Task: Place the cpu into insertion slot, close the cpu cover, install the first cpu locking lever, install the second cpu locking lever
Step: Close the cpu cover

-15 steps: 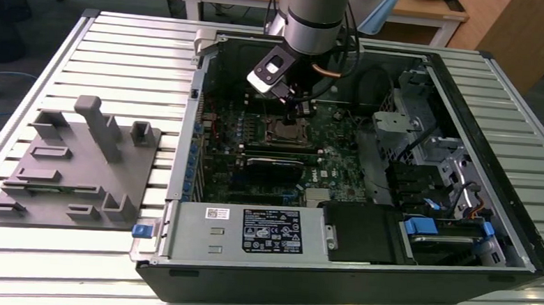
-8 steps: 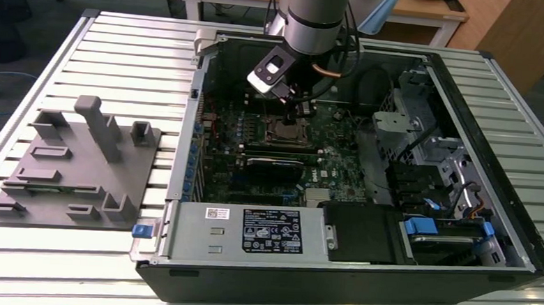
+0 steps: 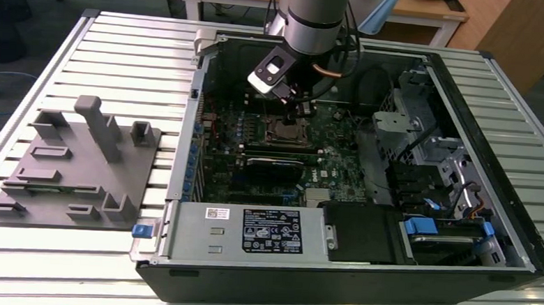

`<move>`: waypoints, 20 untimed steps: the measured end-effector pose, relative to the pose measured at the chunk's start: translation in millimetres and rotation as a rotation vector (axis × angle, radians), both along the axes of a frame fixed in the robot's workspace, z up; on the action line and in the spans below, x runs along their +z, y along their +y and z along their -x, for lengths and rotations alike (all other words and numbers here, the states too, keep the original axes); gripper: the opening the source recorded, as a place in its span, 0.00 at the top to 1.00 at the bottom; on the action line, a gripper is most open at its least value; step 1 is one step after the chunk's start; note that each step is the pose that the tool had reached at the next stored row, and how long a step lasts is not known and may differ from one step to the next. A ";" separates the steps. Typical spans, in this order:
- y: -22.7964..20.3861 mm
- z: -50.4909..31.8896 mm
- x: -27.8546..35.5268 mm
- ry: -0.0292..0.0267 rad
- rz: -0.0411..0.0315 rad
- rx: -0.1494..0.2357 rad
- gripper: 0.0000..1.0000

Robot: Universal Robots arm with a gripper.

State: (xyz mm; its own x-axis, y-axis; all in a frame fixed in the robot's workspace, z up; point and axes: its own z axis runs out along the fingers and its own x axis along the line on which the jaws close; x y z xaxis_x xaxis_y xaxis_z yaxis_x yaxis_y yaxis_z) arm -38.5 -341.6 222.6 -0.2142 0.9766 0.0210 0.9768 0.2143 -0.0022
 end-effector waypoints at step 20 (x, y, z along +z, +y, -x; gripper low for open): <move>0.0 0.0 0.0 0.0000 -0.0007 0.018 0.89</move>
